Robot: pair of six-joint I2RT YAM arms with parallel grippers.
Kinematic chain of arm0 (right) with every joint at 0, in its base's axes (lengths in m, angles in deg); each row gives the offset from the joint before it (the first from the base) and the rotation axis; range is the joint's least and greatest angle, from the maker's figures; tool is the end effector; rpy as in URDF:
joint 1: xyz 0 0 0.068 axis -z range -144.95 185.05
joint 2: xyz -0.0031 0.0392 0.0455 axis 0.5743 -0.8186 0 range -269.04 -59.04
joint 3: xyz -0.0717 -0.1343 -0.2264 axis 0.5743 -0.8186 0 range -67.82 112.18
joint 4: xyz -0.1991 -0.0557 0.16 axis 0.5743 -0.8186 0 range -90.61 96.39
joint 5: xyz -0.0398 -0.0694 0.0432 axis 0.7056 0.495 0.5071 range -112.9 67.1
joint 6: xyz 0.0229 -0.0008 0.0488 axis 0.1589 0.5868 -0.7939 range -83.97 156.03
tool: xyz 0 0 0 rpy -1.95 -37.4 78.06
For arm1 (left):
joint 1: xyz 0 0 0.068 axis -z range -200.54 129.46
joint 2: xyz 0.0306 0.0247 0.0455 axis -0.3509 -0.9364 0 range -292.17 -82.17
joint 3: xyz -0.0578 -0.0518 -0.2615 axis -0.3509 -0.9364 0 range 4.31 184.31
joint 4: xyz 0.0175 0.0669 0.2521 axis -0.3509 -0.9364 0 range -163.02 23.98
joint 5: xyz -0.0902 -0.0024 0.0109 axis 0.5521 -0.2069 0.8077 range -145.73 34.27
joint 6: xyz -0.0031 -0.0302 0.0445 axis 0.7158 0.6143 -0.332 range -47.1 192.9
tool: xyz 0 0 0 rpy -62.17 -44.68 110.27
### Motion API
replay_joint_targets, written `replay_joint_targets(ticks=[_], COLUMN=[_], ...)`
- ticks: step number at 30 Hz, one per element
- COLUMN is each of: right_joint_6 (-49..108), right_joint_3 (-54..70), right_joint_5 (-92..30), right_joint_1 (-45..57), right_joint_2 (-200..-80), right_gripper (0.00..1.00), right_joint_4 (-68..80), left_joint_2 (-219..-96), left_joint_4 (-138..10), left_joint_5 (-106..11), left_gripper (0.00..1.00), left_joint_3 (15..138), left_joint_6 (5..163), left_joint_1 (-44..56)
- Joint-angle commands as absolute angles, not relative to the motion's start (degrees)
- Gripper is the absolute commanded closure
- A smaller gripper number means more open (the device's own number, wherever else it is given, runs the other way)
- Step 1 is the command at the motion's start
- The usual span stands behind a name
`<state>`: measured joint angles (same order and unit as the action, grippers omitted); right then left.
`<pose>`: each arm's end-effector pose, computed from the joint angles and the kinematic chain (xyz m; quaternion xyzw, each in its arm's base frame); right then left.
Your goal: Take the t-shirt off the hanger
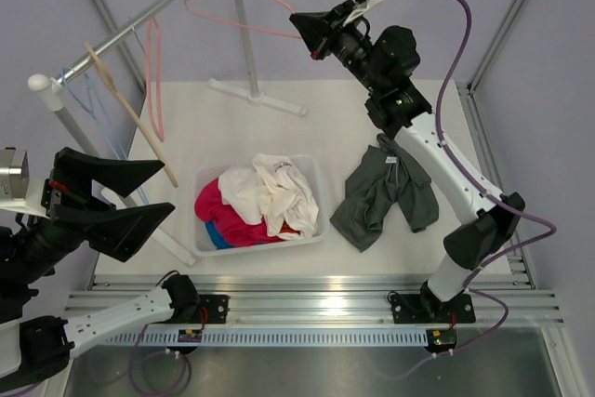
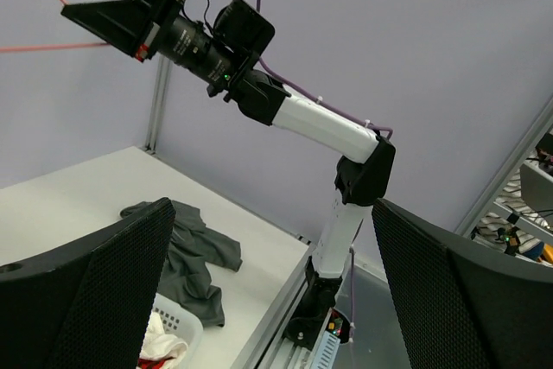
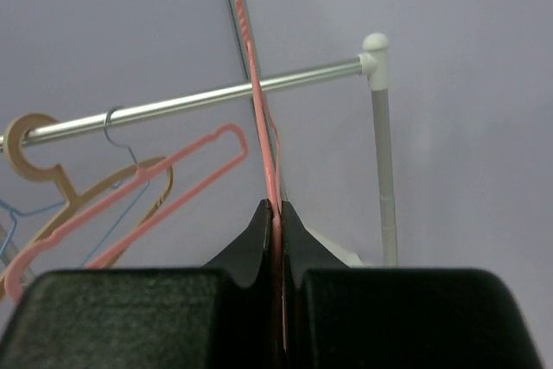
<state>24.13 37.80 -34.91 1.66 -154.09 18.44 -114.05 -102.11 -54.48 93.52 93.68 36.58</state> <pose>0.3077 0.2116 0.5223 -0.1883 0.5258 0.3722 0.7413 -0.0117 0.0166 0.5311 0.1847 0.5337 -0.5235 0.6379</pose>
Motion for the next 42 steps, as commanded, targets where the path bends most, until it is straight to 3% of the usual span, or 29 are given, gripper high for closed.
replay_joint_targets(ticks=[1, 15, 21, 23, 24, 27, 29, 30, 32, 34, 42], right_joint_6=[20.66, 15.91, 18.09, 19.59, 21.08, 24.5, 25.74, 26.27, 26.36, 25.49, 16.44], right_joint_3=[43.35, 55.05, 51.72, 50.84, 48.66, 41.82, 38.11, 34.0, 28.11, 25.45, 9.11], right_joint_5=[-34.95, -39.6, -39.16, -36.98, -36.18, -33.89, -31.44, -30.56, -27.83, -25.47, -3.59], right_joint_1=[1.39, 1.39, 1.39, 1.48, 1.48, 1.48, 1.91, 2.18, 3.58, 4.81, 6.22], right_joint_2=[-158.88, -177.69, -177.96, -176.39, -175.33, -168.58, -164.88, -160.69, -155.92, -149.0, -129.65], right_gripper=[1.0, 1.0, 0.98, 0.79, 0.62, 0.33, 0.26, 0.16, 0.06, 0.0, 0.0], right_joint_4=[26.77, 31.61, 30.31, 28.28, 27.4, 26.96, 26.43, 25.82, 23.37, 18.9, -13.81], left_joint_2=[-112.41, -109.85, -109.94, -110.03, -110.2, -110.29, -110.64, -111.08, -111.87, -113.8, -122.5], left_joint_4=[-99.68, -100.47, -99.59, -99.59, -99.33, -98.71, -98.1, -97.92, -97.57, -97.57, -90.46], left_joint_5=[-57.23, -58.81, -61.09, -62.06, -62.41, -63.56, -63.99, -64.43, -66.28, -67.51, -62.62], left_gripper=[0.01, 0.01, 0.01, 0.01, 0.01, 0.01, 0.01, 0.01, 0.01, 0.01, 0.01], left_joint_3=[91.69, 87.2, 84.21, 83.68, 83.16, 82.28, 82.27, 82.1, 81.92, 80.88, 71.73], left_joint_6=[91.36, 90.39, 88.29, 87.76, 87.58, 87.4, 86.97, 86.7, 85.83, 85.47, 87.58], left_joint_1=[36.85, 36.85, 36.85, 36.77, 36.85, 36.85, 36.85, 36.85, 36.85, 36.85, 36.85])
